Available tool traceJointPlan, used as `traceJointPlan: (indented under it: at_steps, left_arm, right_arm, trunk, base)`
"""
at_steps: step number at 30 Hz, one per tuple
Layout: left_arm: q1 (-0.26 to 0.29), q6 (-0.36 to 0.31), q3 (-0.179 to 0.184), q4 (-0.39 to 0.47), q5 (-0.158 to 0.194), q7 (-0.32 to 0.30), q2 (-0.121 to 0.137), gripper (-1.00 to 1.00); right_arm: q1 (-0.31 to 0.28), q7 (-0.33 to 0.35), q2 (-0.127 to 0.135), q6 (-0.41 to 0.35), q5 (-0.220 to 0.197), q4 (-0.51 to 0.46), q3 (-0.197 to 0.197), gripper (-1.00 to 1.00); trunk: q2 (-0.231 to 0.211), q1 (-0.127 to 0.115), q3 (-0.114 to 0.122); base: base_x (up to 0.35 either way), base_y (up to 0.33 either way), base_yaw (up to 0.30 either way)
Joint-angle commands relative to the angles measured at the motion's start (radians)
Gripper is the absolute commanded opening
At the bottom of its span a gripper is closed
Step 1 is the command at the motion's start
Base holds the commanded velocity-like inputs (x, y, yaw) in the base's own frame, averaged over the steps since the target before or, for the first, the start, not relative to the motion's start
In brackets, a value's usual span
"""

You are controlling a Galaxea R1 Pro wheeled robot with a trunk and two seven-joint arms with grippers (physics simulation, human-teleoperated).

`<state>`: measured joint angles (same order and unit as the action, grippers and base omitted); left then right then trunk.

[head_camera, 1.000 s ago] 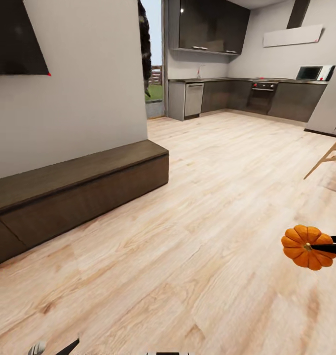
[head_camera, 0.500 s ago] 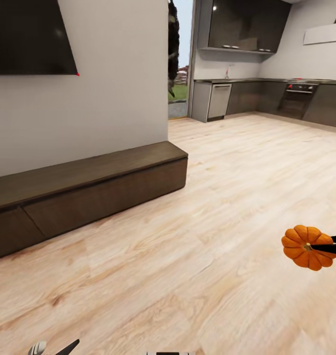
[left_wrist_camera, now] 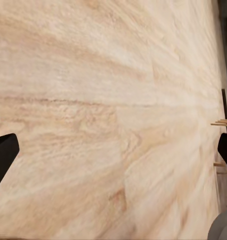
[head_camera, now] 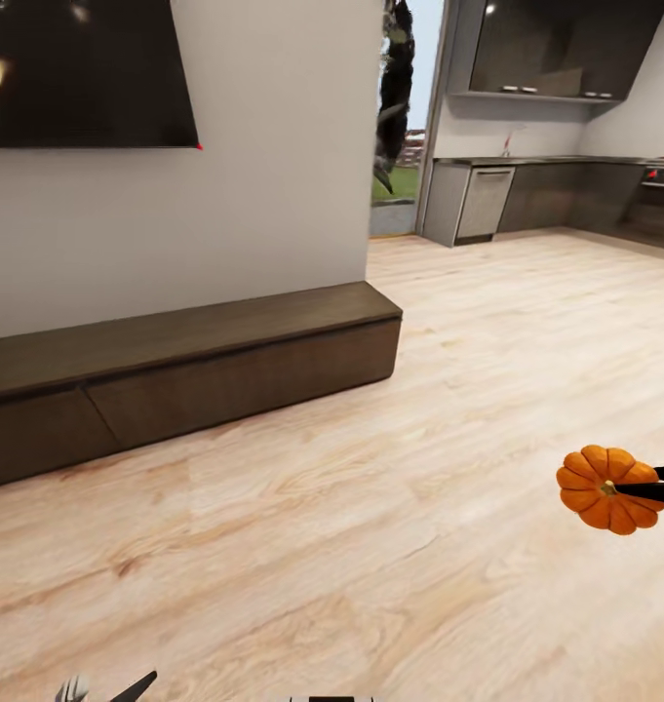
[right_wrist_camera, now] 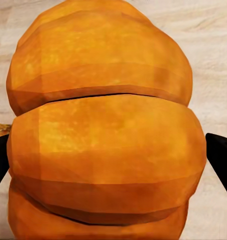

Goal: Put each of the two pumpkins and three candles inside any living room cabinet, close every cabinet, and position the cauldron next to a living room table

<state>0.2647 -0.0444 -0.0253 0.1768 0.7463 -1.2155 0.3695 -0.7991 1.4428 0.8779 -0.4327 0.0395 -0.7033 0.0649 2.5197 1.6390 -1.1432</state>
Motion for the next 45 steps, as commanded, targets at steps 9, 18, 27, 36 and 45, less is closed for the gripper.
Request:
traceJointPlan:
  at_steps: [9,18,27,36,45]
  left_arm:
    - [0.001,-0.005,-0.002,0.0,-0.001,-0.004,0.0,1.0]
    - [0.001,-0.005,-0.002,0.0,-0.001,-0.004,0.0,1.0]
    - [0.001,-0.005,-0.002,0.0,-0.001,-0.004,0.0,1.0]
    - [0.001,-0.005,-0.002,0.0,-0.001,-0.004,0.0,1.0]
    - [0.001,-0.005,-0.002,0.0,-0.002,-0.002,0.0,1.0]
  right_arm:
    - [0.0,0.005,0.0,-0.01,0.003,-0.001,0.004,-1.0]
    - [0.0,0.005,-0.001,-0.01,0.004,-0.001,0.004,-1.0]
    - [0.0,0.005,0.0,-0.011,0.005,-0.038,0.004,-1.0]
    - [0.0,0.005,0.0,-0.011,0.005,-0.039,0.005,-1.0]
    - [0.0,0.006,0.016,-0.01,0.002,-0.039,0.01,-1.0]
  trunk:
    - [0.0,0.0,-0.001]
    - [0.0,0.0,-0.001]
    - [0.0,0.0,-0.001]
    - [0.0,0.0,-0.001]
    - [0.0,0.0,-0.001]
  base:
    - [0.003,-0.311,0.292]
    - [0.097,-0.153,0.292]
    - [-0.033,-0.19,0.277]
    - [0.287,0.027,0.028]
    - [0.338,0.027,0.001]
